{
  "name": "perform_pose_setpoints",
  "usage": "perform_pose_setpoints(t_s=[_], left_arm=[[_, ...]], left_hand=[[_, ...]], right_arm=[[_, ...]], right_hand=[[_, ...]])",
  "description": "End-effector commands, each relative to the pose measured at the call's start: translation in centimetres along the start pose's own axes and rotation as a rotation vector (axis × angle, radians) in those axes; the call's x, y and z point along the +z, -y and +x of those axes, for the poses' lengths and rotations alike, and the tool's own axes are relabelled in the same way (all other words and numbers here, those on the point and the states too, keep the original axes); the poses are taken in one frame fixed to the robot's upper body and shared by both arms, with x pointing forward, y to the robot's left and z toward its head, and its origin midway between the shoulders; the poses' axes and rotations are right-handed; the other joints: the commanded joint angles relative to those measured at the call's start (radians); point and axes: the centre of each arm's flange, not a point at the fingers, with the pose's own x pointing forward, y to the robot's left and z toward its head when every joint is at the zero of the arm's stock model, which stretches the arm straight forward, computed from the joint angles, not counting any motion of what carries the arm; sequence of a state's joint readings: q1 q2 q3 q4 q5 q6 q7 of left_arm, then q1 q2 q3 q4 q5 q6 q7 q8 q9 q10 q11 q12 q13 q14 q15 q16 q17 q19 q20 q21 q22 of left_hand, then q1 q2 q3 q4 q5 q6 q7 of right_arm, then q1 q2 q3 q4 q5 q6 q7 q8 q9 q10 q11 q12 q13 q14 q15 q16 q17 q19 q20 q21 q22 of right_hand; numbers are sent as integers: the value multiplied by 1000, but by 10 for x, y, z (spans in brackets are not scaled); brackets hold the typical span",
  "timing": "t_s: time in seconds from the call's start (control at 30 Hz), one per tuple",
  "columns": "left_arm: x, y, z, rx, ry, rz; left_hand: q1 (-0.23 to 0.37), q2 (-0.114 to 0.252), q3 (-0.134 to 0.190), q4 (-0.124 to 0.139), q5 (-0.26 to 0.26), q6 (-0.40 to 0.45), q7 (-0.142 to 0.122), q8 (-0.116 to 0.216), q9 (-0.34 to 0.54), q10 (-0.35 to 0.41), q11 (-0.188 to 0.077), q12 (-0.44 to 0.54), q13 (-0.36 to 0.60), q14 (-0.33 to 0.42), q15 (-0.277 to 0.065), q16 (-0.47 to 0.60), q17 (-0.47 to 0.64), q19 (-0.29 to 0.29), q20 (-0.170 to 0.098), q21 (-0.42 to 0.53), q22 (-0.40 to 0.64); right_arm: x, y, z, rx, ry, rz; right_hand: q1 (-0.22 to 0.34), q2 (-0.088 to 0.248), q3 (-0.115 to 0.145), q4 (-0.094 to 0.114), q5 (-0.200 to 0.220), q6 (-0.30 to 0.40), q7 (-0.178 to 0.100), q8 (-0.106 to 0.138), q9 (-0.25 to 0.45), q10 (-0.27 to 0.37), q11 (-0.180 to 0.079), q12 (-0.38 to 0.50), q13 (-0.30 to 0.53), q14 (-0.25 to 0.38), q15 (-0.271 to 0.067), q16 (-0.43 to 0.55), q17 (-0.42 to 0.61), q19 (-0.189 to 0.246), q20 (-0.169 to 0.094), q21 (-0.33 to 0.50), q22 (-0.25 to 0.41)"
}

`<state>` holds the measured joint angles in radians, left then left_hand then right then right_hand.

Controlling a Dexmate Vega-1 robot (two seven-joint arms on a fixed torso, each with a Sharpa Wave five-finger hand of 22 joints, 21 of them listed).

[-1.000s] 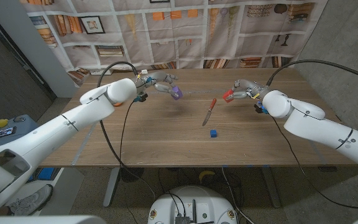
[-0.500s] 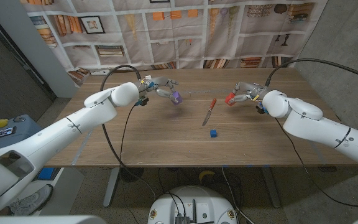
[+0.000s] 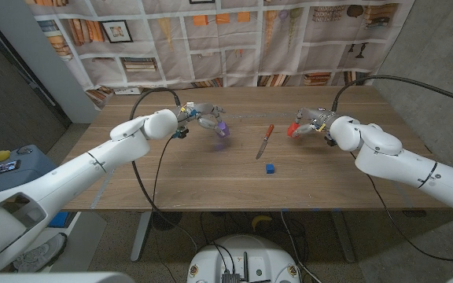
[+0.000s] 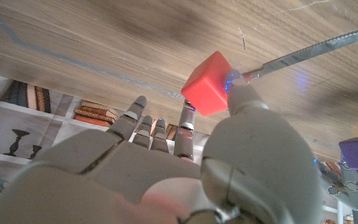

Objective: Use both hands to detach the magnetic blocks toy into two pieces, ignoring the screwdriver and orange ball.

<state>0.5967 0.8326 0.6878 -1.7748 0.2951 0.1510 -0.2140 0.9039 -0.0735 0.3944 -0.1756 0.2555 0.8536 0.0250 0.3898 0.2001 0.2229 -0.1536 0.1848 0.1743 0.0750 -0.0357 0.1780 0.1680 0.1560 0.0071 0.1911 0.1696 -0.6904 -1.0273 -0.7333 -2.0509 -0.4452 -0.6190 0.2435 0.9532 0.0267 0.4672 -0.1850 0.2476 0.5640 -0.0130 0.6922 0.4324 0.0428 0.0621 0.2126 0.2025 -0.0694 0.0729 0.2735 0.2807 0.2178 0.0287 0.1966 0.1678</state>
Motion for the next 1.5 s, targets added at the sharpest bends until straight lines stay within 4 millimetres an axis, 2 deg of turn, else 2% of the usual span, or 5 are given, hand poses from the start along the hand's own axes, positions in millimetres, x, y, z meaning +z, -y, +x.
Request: perform_pose_setpoints(t_s=[0.03, 0.7, 0.93, 1.17, 1.5], left_arm=[[-4, 13, 2, -9, -19, 17], [-4, 25, 4, -38, -37, 53], [-6, 29, 6, -60, -48, 51], [-6, 32, 8, -87, -69, 81], [-4, 35, 9, -90, -94, 137]], left_hand=[[105, 109, 6, 1, 7, 77, -83, 2, 50, 2, -7, 5, 4, -1, -15, 1, 1, 4, -9, 2, 4], [101, 107, -1, 5, 9, 76, -87, -1, 47, -1, -6, 6, 4, -3, -13, 0, 2, 3, -8, 2, 4], [99, 108, -3, 6, 10, 74, -87, -3, 46, -2, 3, 5, 4, -10, -8, -2, 2, 1, -6, 2, 4], [95, 110, -7, 8, 13, 46, -92, -17, 45, -27, 4, -1, 4, -35, 1, -6, 2, -10, -7, -1, 5], [92, 112, -9, 9, 15, 46, -88, -17, 44, -35, 6, 0, 4, -44, 5, -5, 2, -28, -7, -5, 5]], right_arm=[[5, -8, 4, 16, -32, -116], [7, -26, 12, 33, -62, -183], [10, -32, 15, 38, -82, -203], [10, -38, 18, 34, -85, -212], [10, -43, 20, 29, -87, -215]], right_hand=[[58, 51, 2, 1, 6, 68, -67, 12, 3, 2, -2, 2, 3, 1, -4, 4, 4, 12, -5, 3, 2], [65, 37, -13, 7, 1, 69, -65, 18, -2, 4, -2, 0, 4, 6, -4, 5, 7, 22, -4, 3, 2], [67, 34, -17, 8, -1, 64, -64, 19, -4, 4, -1, 0, 5, 7, -3, 6, 8, 24, -4, 3, 2], [69, 33, -20, 9, -2, 61, -65, 19, -6, 5, -2, -1, 5, 9, -3, 7, 9, 27, -5, 3, 3], [72, 32, -24, 11, -4, 56, -63, 20, -9, 5, -2, -1, 6, 13, -5, 8, 11, 41, -8, 7, 3]])
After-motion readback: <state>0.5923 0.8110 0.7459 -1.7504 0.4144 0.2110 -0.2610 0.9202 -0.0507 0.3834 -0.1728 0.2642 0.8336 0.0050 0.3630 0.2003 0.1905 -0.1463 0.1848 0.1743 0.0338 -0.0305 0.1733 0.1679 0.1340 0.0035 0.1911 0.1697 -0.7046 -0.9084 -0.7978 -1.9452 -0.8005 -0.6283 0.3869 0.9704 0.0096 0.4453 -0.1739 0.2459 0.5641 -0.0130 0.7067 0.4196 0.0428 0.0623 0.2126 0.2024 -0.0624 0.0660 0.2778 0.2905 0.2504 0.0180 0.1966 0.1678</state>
